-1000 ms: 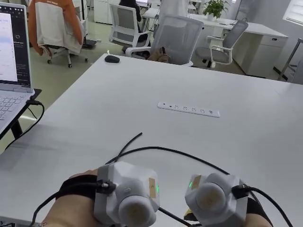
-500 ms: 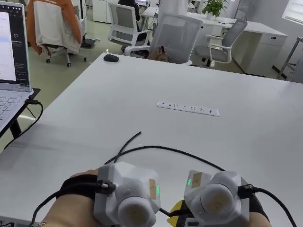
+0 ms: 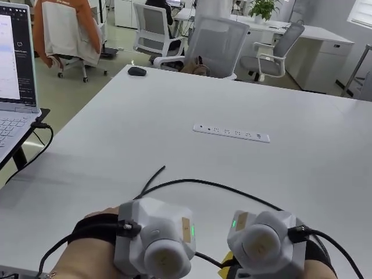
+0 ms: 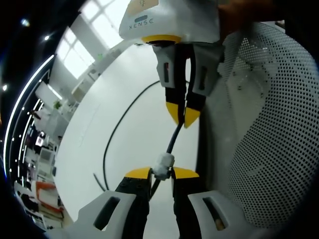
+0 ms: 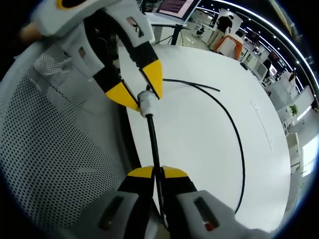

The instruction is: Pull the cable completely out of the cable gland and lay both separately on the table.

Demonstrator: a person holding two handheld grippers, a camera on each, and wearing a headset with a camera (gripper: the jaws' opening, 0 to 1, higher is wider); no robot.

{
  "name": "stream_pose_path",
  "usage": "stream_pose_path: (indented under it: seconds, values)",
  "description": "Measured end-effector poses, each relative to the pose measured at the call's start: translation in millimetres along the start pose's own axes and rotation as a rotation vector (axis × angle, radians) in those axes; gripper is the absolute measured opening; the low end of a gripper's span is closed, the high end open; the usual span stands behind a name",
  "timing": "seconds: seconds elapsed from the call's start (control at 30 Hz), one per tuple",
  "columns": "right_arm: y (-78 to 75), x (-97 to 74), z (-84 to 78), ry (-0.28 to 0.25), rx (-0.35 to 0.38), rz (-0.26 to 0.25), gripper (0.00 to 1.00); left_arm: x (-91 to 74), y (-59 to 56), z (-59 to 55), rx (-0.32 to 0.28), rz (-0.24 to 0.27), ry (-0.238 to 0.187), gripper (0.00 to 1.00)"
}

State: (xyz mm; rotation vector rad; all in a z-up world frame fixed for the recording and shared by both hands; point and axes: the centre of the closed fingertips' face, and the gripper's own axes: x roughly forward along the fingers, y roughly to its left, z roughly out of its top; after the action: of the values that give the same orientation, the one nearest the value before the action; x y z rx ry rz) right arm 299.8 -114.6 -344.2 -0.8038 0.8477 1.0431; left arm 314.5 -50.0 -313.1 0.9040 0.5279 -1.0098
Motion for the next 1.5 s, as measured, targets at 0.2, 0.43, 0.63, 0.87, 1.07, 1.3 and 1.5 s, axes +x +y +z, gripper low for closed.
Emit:
stream_pose_path:
  seconds: [0.2, 0.43, 0.63, 0.87, 1.07, 1.3, 1.5]
  values:
    - [-4.8, 0.7, -12.2, 0.05, 0.037, -0.014, 0.04, -1.1, 1.0, -0.8, -0.008, 0.005, 0.003, 0.17]
    - [3.3, 5.2, -11.1, 0.071, -0.013, 0.007, 0.23, -1.3, -4.4, -0.1, 0.012, -0.009, 0.008, 0.17]
    - [9.6, 1.1, 13.3, -0.057, 0.0, 0.045, 0.23, -3.7, -7.4, 4.9, 0.016, -0.017, -0.01, 0.17]
    - [22.7, -1.6, 30.3, -0.133, -0.057, 0.094, 0.09, -3.8, -15.9, 13.2, 0.041, -0.04, -0.033, 0.17]
    - [18.7, -0.2, 27.3, -0.127, -0.032, 0.086, 0.03, -4.2, -14.9, 12.9, 0.029, -0.04, -0.043, 0.17]
    - [7.7, 3.4, 3.4, -0.017, -0.006, 0.039, 0.03, -5.0, -9.0, 7.9, 0.01, -0.019, -0.026, 0.17]
    - [2.5, 4.9, -12.1, 0.06, 0.001, 0.01, 0.03, -4.4, -7.9, 7.0, 0.006, -0.014, -0.021, 0.17]
